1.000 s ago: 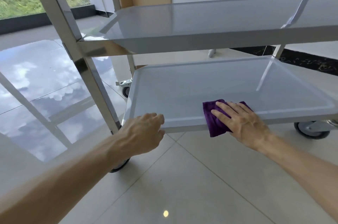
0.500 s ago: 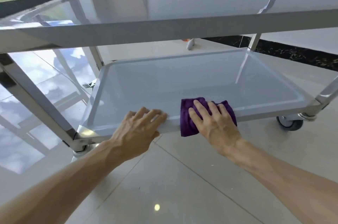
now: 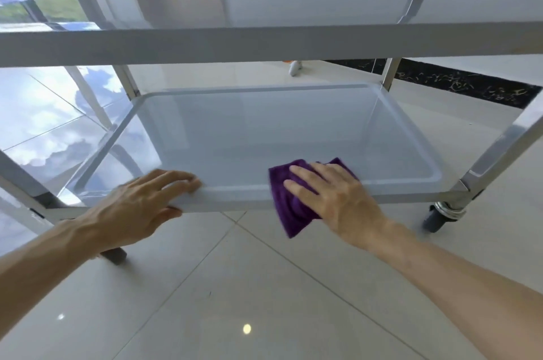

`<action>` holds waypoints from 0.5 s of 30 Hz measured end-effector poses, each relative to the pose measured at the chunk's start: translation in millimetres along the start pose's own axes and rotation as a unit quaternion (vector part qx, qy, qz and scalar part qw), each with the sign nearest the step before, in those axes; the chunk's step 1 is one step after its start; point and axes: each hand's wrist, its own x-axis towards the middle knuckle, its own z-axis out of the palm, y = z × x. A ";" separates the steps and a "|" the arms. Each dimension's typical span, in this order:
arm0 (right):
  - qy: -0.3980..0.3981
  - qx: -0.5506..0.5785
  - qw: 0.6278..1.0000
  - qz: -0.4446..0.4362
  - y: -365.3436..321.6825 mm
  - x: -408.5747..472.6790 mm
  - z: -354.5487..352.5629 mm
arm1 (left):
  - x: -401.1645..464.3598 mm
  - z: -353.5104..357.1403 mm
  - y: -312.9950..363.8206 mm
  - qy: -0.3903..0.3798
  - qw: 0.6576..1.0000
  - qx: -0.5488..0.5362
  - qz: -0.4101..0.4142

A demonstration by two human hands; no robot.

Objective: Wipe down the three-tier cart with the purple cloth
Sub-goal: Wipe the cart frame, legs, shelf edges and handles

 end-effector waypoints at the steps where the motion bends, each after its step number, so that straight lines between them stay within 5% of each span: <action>1: 0.001 -0.002 1.000 0.011 14.3 -13.4 0.3 | 0.1 -0.7 -2.0 -0.003 1.000 -0.008 -0.007; 7: -0.094 -0.004 0.988 0.125 62.2 -60.0 -8.1 | 23.4 -14.0 15.3 -0.001 0.999 -0.016 -0.041; 15: -0.174 0.008 0.977 0.120 -15.0 17.1 -0.7 | 86.5 1.8 102.8 0.038 0.997 -0.057 0.034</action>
